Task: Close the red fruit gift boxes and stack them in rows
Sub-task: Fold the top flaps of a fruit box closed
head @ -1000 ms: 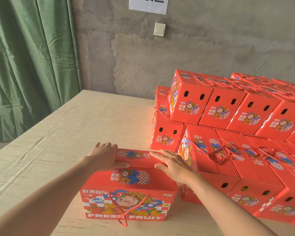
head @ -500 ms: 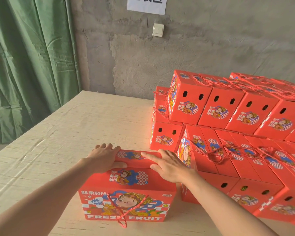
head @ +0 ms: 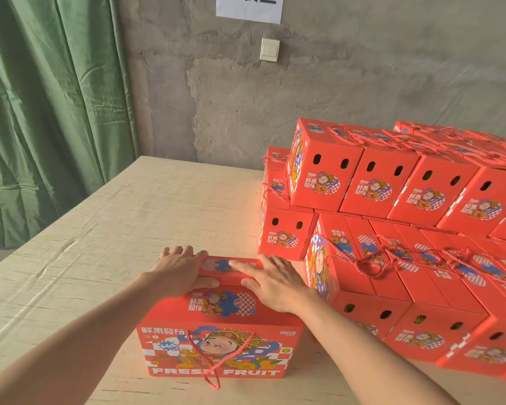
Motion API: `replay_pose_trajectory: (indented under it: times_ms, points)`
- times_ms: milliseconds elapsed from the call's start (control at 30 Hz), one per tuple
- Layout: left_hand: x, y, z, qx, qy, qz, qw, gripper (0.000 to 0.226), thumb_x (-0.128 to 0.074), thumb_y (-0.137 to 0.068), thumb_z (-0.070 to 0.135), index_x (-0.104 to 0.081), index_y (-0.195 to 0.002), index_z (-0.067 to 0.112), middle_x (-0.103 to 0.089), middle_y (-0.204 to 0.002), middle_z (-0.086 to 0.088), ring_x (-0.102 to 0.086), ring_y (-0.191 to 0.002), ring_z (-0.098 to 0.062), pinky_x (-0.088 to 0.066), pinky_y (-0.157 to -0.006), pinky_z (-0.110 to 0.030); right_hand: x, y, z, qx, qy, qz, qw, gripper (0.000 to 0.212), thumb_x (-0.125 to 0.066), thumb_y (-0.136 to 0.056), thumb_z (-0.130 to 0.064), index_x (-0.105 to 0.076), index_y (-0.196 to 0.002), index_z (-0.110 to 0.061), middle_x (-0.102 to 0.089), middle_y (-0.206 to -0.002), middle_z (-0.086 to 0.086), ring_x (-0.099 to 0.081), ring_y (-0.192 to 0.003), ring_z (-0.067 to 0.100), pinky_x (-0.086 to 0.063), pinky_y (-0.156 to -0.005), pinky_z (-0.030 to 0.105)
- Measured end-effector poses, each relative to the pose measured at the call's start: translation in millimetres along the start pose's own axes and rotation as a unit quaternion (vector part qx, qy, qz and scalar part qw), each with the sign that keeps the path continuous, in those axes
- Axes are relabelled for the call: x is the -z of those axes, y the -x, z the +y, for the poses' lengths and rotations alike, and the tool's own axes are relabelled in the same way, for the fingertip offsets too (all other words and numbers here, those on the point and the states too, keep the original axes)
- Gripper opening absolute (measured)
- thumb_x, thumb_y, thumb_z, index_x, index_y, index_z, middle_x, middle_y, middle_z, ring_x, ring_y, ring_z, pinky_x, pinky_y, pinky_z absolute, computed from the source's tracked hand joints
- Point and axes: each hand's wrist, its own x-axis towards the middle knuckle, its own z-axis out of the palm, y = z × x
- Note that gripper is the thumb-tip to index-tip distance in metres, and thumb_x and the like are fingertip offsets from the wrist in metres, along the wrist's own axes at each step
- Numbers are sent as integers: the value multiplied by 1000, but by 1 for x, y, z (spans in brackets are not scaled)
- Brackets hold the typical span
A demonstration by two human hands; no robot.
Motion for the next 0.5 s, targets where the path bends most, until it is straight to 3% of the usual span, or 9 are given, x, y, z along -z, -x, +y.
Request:
replay_pose_trajectory:
  times_ms: [267, 500]
  points:
    - [0, -3, -13, -42, 8, -25, 999, 87, -19, -76, 79, -17, -147, 28, -42, -135, -3, -40, -120, -21, -34, -100, -36, -1, -1, 4, 11, 5, 10, 1000, 44, -16, -96, -57, -5, -138, -63, -35, -140, 18, -34, -126, 36, -26, -105, 46]
    - [0, 3, -9, -20, 31, -22, 999, 96, -4, -67, 81, -8, -150, 34, -37, -139, -4, -34, -129, -22, -26, -109, -40, -2, -1, 1, -11, 1, -17, 1000, 46, -14, -96, -60, 0, -139, -60, -18, -153, 17, -19, -139, 36, -13, -112, 48]
